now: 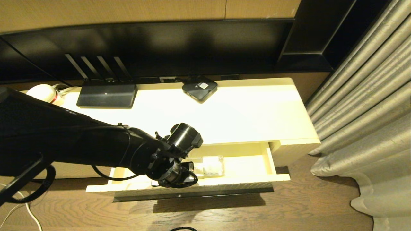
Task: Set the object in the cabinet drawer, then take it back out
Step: Open the drawer
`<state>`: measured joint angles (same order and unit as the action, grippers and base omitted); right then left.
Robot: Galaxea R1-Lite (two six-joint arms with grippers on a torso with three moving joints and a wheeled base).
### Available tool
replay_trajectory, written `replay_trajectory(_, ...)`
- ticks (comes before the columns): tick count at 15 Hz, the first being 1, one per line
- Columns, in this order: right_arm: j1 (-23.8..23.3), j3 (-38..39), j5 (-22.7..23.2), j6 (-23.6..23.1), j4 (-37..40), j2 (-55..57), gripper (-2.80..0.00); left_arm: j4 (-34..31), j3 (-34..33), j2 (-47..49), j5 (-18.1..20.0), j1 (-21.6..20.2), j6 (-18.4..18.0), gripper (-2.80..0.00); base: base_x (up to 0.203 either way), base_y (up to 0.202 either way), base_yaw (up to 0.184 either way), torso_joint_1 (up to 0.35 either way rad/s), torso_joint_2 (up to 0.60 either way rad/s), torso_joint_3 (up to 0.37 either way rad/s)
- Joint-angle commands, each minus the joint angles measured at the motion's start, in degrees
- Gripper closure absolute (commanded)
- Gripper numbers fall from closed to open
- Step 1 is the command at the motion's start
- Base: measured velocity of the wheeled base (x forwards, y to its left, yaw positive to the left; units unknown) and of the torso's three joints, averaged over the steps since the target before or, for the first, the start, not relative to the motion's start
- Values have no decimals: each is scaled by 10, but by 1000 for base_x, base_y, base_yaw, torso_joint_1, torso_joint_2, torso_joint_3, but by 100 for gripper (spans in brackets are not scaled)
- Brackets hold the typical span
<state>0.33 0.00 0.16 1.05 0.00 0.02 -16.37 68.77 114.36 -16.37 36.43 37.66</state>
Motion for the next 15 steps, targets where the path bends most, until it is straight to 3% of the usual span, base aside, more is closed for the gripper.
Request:
replay_trajectory(1,0,0,0,0,0,1,0,-3,-12,3,3,12,5,0,0,0,0,0,0,0)
replay_trajectory(10,0,0,0,0,0,1,0,3,-70,2,29,56,48,0,0,0,0,0,0,0)
replay_trajectory(15,0,0,0,0,0,1,0,26,-98,-5,36,61,52,0,0,0,0,0,0,0)
